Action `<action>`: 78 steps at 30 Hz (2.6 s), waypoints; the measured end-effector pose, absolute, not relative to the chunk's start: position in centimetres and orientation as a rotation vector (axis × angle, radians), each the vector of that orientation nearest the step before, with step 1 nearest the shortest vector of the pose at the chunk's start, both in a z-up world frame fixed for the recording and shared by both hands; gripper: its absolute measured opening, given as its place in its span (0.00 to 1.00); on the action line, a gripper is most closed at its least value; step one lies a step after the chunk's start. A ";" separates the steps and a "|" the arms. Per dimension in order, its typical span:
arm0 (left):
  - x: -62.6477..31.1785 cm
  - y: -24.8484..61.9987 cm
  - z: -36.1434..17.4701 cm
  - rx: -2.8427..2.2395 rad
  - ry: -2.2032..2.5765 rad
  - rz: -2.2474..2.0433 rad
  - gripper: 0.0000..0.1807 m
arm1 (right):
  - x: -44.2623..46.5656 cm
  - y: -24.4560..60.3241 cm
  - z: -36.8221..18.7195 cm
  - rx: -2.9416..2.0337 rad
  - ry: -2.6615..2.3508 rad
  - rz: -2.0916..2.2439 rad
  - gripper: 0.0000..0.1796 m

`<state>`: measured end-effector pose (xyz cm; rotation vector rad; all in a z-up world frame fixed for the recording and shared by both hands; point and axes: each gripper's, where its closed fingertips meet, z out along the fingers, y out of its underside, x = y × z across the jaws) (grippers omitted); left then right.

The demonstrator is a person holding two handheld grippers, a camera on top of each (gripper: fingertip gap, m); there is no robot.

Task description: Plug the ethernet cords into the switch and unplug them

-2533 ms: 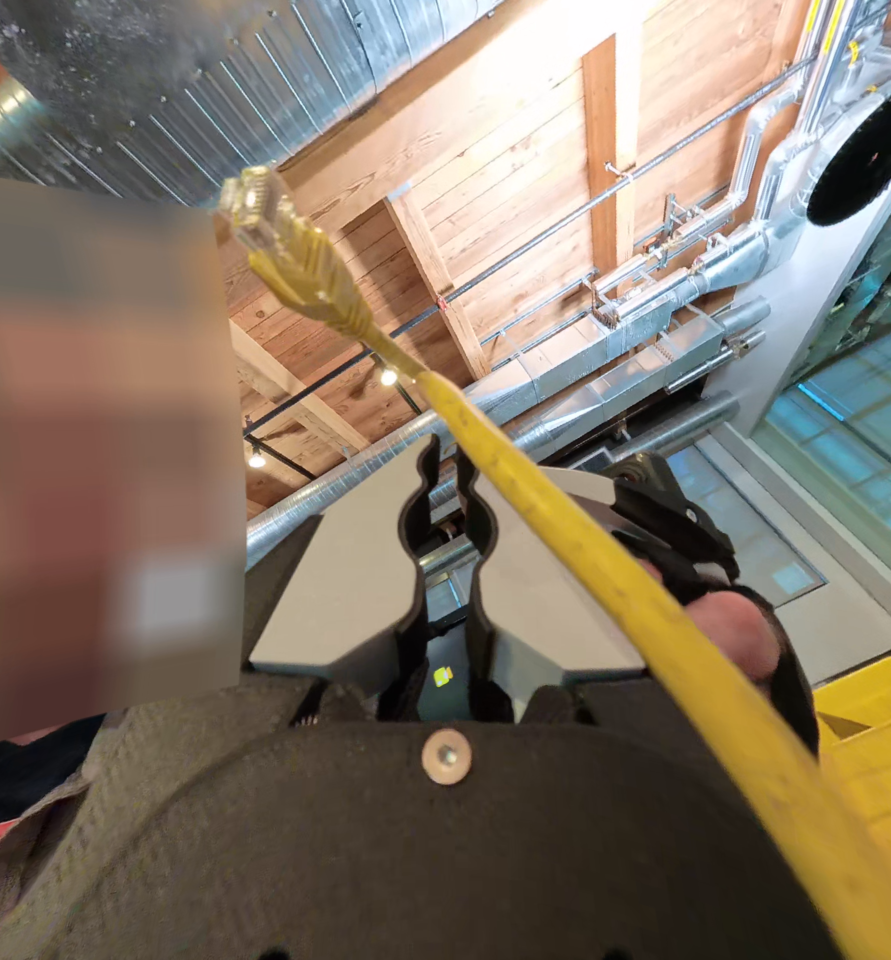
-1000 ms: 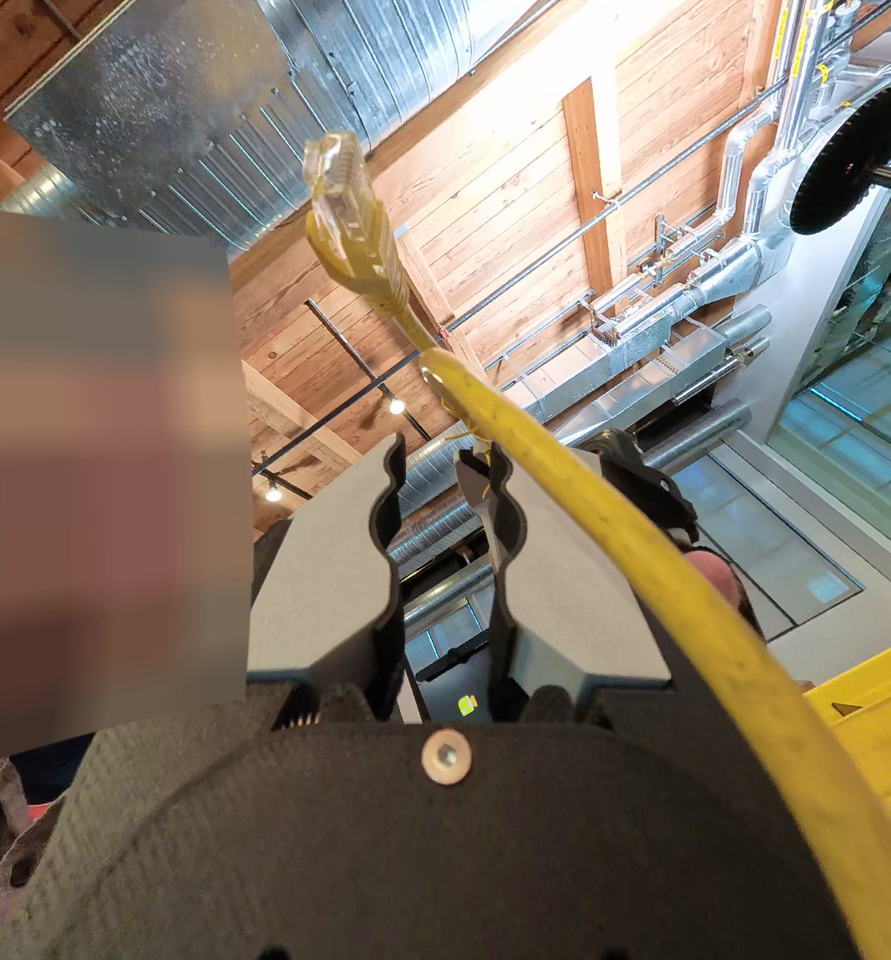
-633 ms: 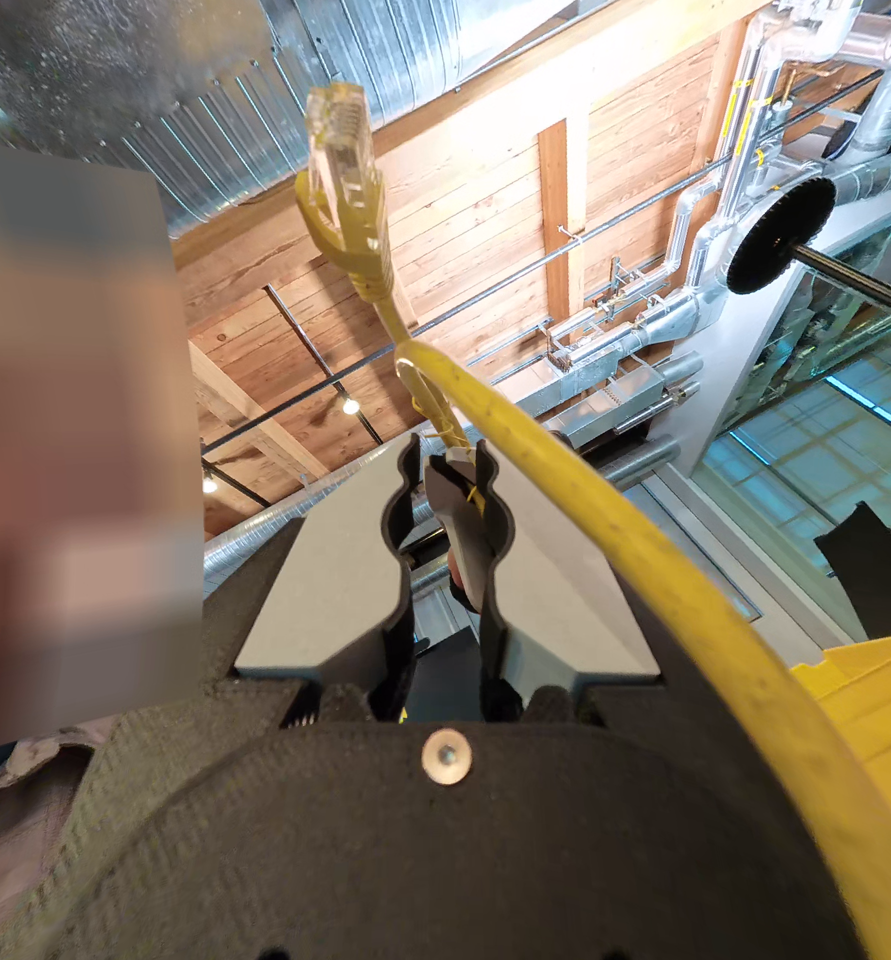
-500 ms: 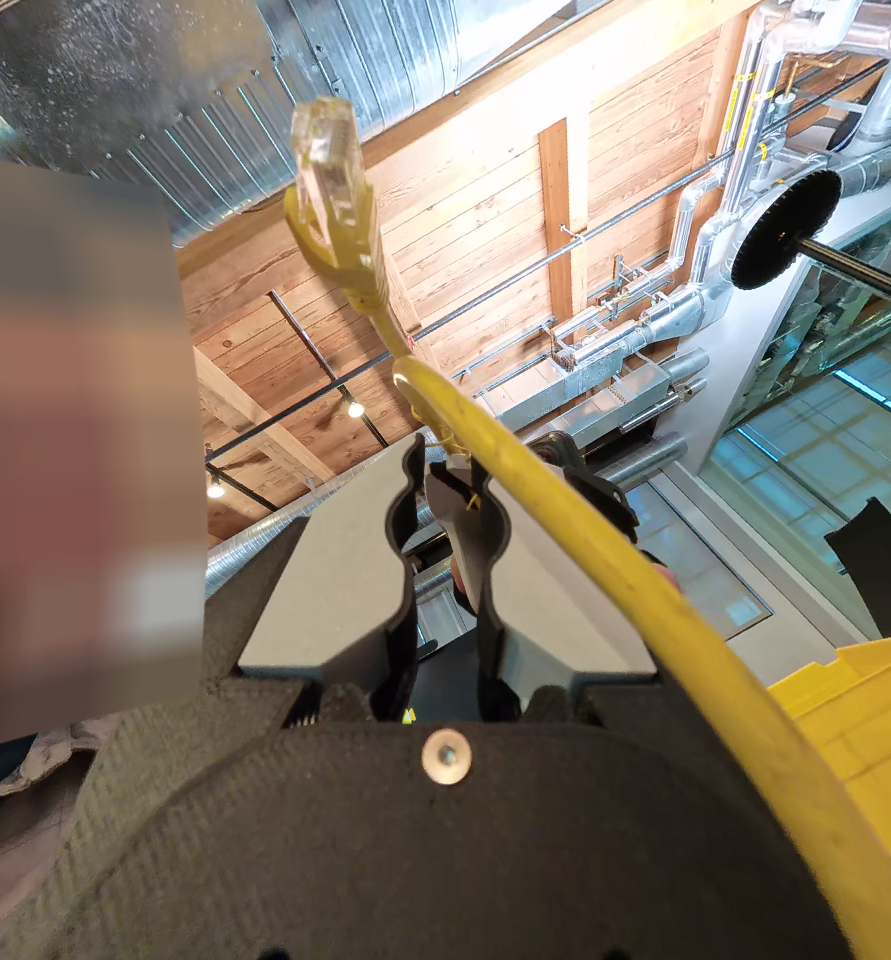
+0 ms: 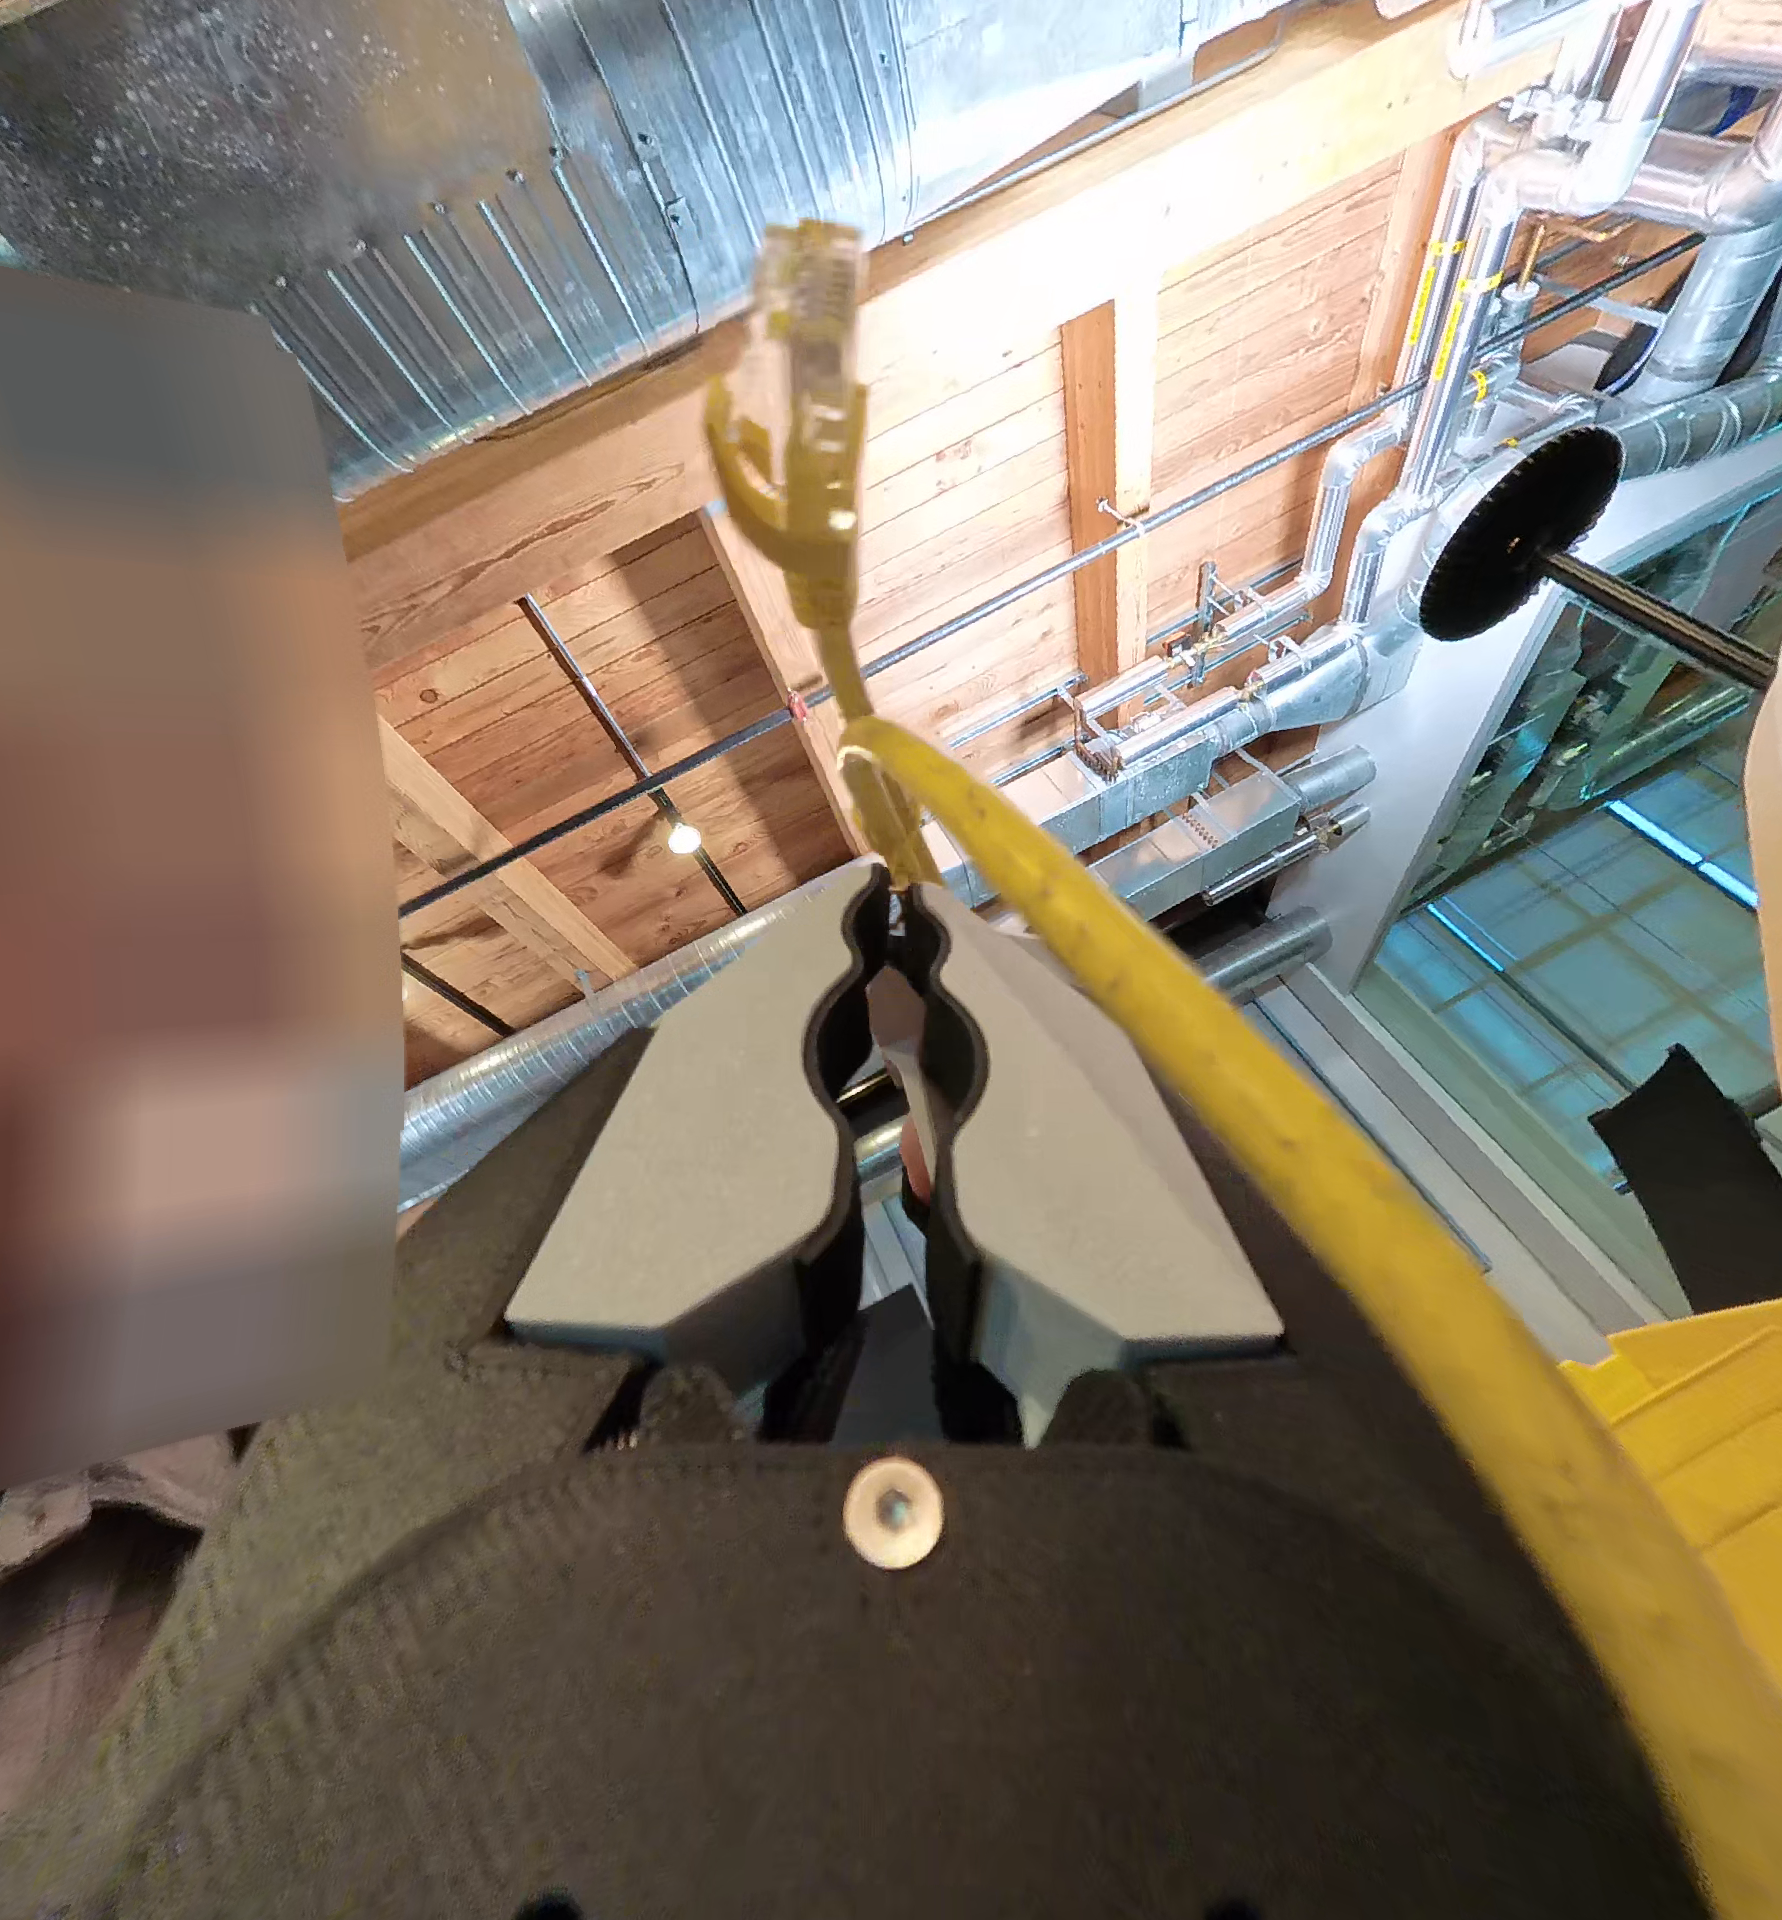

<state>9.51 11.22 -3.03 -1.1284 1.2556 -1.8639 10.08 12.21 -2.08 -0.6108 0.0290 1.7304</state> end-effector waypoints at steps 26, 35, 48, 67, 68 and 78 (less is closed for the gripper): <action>9.3 13.3 -2.9 -1.313 1.114 -1.879 0.03 | 9.8 15.0 -2.7 -1.301 -0.861 -0.620 0.00; 8.9 14.5 -3.3 -1.390 1.053 -1.909 0.03 | 9.2 16.3 -3.4 -0.949 -1.582 -1.337 0.00; 10.4 16.3 -5.8 -1.460 0.851 -2.128 0.02 | 11.2 18.4 -6.6 -0.543 -2.125 -1.646 0.03; 6.7 14.4 -0.9 -1.026 1.060 -1.908 0.02 | 7.7 12.6 -2.1 -1.481 -0.344 1.081 0.13; 6.7 14.1 -0.8 -1.005 1.076 -1.890 0.03 | 7.6 12.6 -2.0 -1.424 -0.279 1.186 0.15; 6.5 12.1 -0.5 -0.860 1.186 -1.752 0.02 | 6.8 13.0 -1.4 -1.050 0.080 1.755 0.16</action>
